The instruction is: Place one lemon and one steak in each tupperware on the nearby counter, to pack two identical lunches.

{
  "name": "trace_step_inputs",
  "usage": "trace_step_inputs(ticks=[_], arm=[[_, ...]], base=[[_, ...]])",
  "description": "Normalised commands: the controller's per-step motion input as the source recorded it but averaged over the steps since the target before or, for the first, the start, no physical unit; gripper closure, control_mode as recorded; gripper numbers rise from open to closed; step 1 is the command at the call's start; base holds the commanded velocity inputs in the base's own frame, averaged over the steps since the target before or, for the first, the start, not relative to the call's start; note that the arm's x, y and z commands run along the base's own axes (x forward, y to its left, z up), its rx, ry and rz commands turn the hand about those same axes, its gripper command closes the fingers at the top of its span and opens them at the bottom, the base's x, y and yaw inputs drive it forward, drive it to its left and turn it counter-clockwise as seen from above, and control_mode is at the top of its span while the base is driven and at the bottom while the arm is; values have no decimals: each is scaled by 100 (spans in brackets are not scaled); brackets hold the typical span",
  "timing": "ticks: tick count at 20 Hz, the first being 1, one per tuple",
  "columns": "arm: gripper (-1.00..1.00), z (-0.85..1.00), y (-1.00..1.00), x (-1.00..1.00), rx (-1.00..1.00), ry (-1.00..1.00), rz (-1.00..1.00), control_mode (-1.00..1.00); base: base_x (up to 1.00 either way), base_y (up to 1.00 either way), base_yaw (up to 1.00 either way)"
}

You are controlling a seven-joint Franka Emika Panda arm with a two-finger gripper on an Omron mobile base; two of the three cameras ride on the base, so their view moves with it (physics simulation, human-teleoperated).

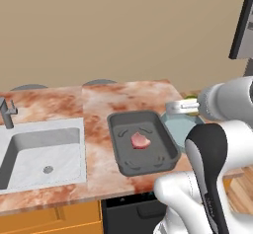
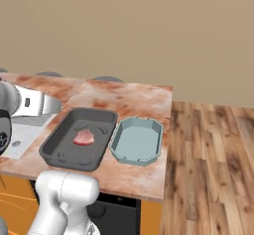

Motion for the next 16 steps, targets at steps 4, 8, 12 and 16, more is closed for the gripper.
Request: trace_step_inputs(ticks=[4, 8, 12, 16], arm=[[100, -60, 31, 23, 0, 19, 0, -100], [100, -57, 17, 27, 0, 38, 0, -100], [100, -60, 4, 29, 0, 42, 0, -100], [100, -62, 0, 32, 0, 21, 0, -100]], base=[[0, 0, 0], [0, 0, 0], [0, 0, 0], [0, 0, 0]])
